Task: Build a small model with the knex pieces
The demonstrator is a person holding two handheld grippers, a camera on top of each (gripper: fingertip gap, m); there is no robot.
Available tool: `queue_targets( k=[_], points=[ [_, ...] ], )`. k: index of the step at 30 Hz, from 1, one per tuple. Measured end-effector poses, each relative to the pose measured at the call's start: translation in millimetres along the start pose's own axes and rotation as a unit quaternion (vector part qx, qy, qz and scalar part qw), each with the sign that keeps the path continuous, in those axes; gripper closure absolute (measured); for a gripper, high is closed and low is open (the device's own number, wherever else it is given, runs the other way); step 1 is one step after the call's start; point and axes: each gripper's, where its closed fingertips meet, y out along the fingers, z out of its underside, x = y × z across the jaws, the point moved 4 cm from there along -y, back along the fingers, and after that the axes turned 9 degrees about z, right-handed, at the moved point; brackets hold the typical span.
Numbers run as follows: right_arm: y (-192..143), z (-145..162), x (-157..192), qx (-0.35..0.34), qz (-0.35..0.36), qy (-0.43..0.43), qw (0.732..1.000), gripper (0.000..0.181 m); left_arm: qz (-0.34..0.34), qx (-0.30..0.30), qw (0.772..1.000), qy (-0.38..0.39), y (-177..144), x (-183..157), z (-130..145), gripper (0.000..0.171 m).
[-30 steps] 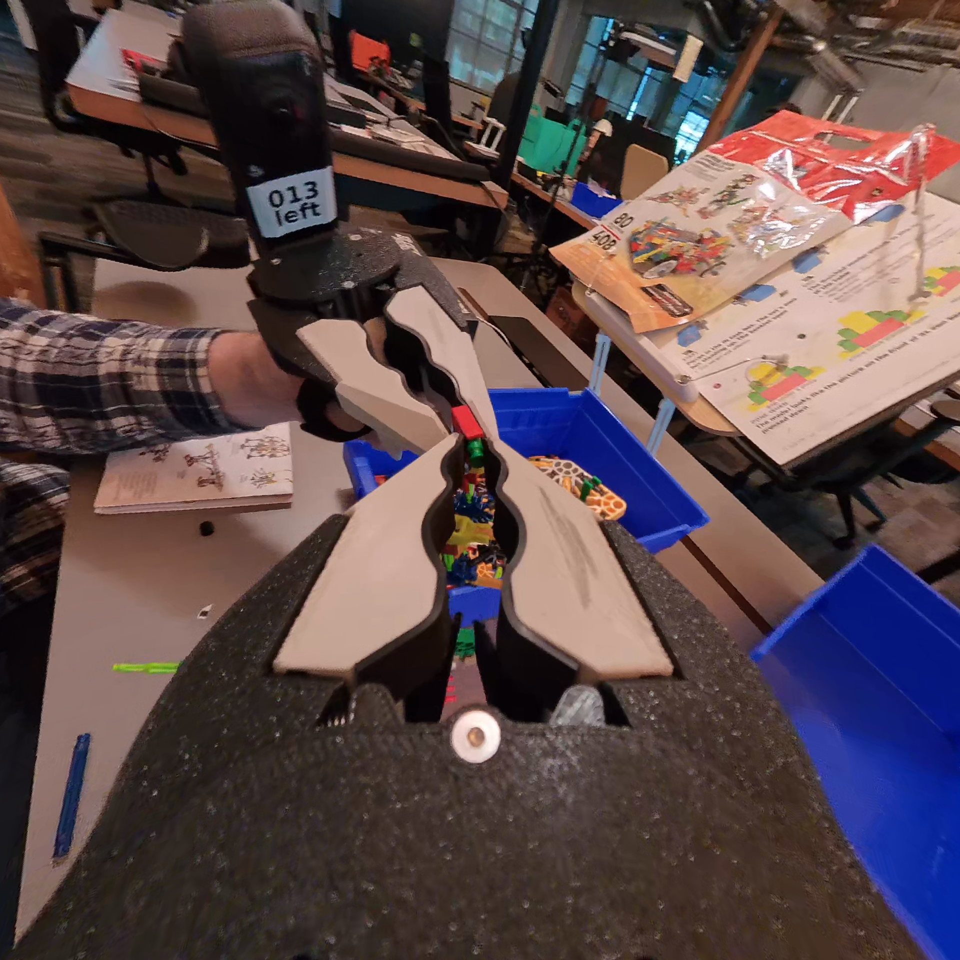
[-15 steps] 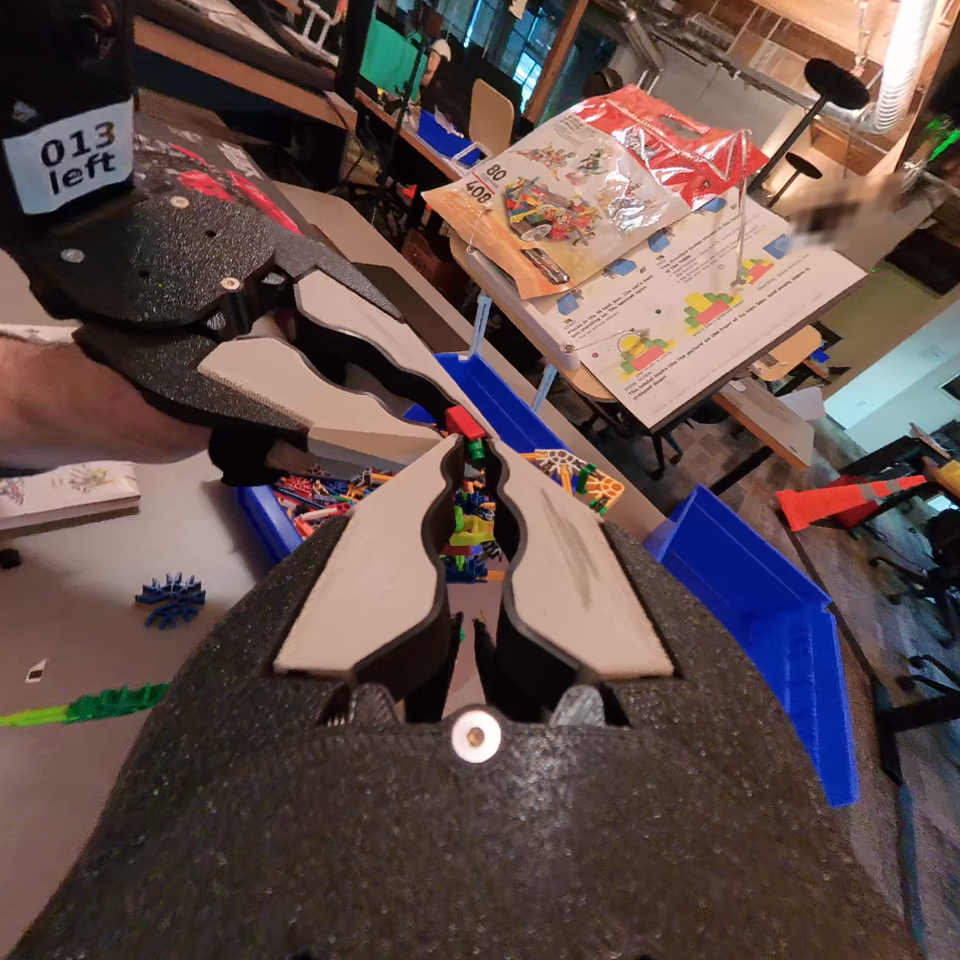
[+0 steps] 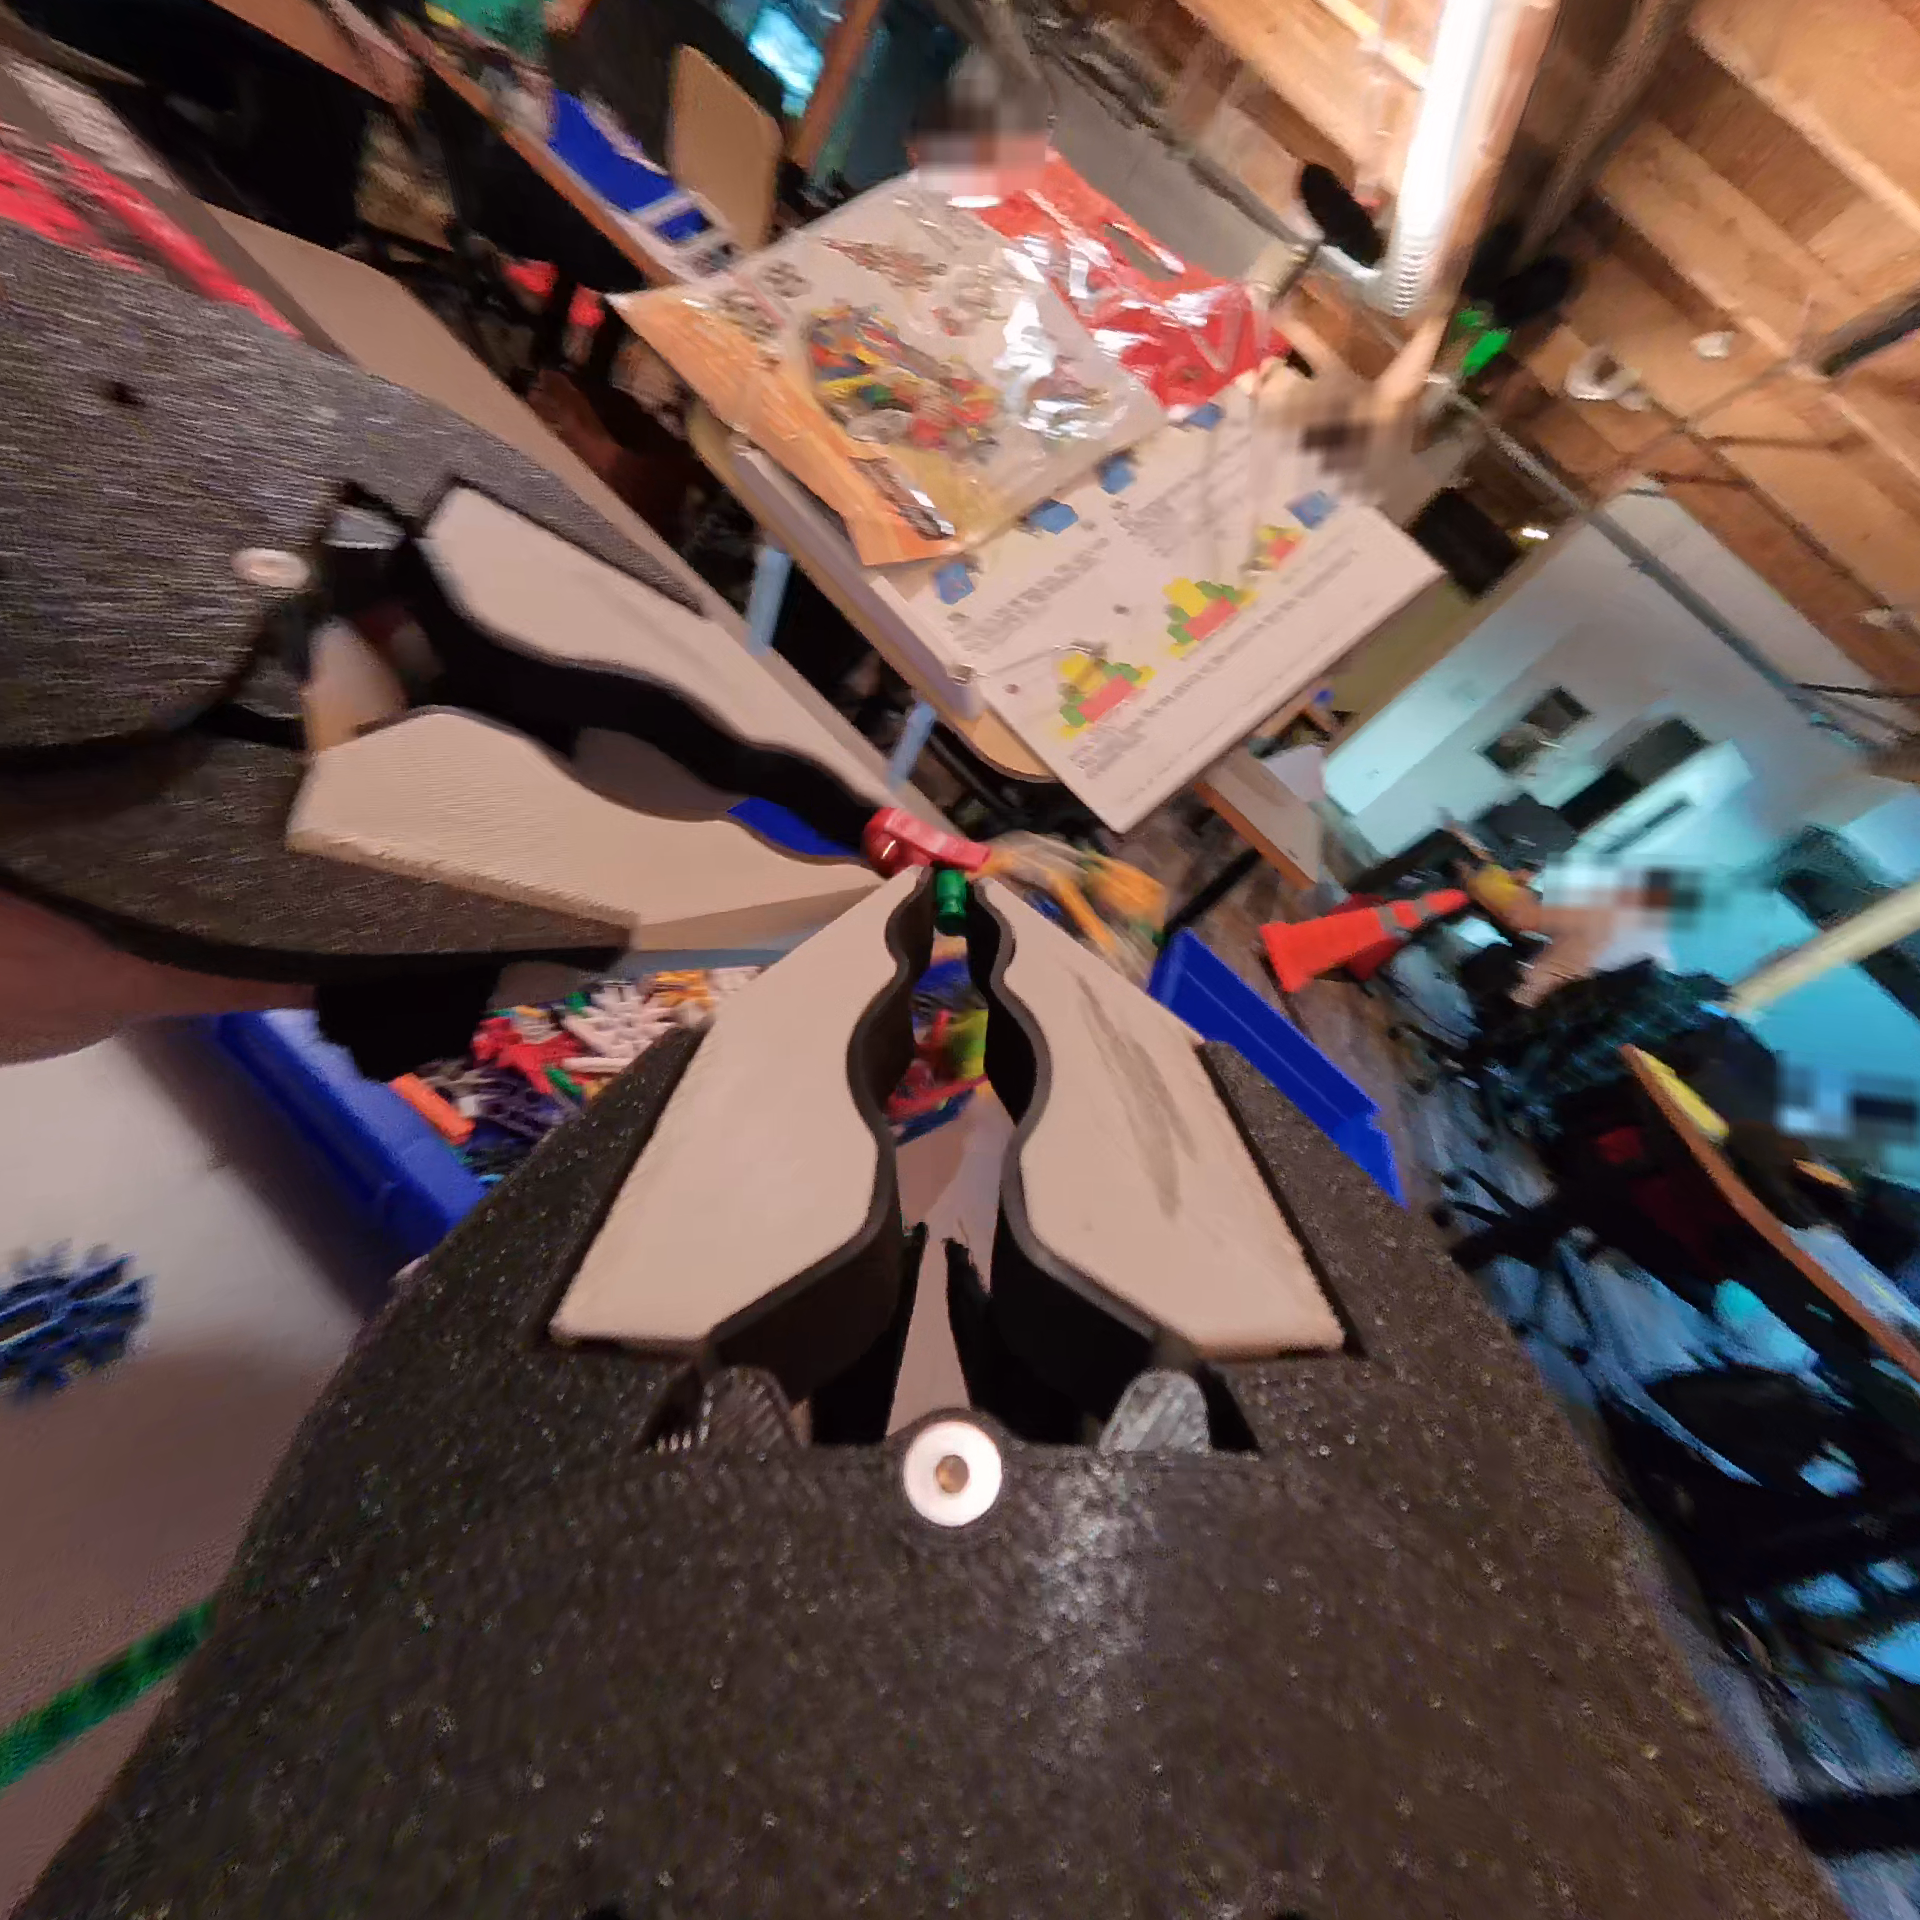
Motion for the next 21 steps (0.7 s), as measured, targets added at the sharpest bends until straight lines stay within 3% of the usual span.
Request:
queue_targets(
  k=[1, 4, 10, 15, 21],
  points=[
    [1, 0, -1, 0.001, 0.017, -0.003, 1.000, 0.180, -0.003, -0.004, 1.000, 0.009, 0, -3, -2, 0.171],
    [3, 0, -1, 0.002, 0.039, -0.002, 0.999, 0.179, -0.030, 0.002, 0.999, 0.020, 1, -1, -2, 0.170],
    [-4, -4, -2, -0.020, 0.004, 0.035, 0.999, 0.178, -0.026, -0.003, 1.000, 0.015, -3, -2, -2, 0.169],
    [-13, -32, -15, -0.058, -0.018, 0.058, 0.996, 0.177, -0.018, -0.005, 1.000, -0.012, -5, -5, 6, 0.169],
    [25, -65, -14, -0.052, -0.066, 0.034, 0.996, 0.176, -0.015, 0.002, 1.000, -0.007, -9, -11, 10, 0.169]
  ],
)
